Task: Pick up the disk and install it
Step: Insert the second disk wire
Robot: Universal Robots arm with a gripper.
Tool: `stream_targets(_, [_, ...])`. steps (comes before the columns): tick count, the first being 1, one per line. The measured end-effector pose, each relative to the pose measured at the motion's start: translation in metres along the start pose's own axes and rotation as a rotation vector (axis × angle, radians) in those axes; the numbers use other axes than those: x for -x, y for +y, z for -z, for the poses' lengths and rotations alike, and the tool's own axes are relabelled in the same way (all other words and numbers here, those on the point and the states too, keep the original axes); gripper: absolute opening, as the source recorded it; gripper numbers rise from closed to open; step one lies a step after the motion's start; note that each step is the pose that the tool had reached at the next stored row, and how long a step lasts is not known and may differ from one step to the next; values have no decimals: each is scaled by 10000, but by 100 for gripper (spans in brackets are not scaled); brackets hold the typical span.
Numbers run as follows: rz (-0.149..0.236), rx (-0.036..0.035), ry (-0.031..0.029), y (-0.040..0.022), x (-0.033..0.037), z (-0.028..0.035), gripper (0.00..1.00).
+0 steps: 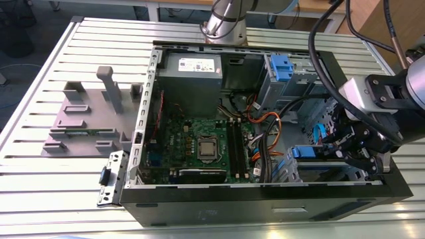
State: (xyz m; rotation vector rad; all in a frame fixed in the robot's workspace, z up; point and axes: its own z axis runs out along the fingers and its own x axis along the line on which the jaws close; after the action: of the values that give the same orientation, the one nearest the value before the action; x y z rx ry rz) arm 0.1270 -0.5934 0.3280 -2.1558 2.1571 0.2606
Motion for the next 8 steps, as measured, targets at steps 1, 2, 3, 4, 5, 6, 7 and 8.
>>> stream_targets(1, [0,0,0,0,0,0,30])
stream_targets(2, [0,0,2,0,0,2,30])
stream_targets(3, [0,0,5,1,2,10,30])
stream_targets(4, [0,0,3,2,6,31,30])
stream_targets(5, [0,0,1,4,11,61,30])
stream_targets(6, [0,0,-2,6,17,95,30])
stream_targets(7, [0,0,-1,8,23,131,30])
stream_targets(8, [0,0,-2,11,29,163,30])
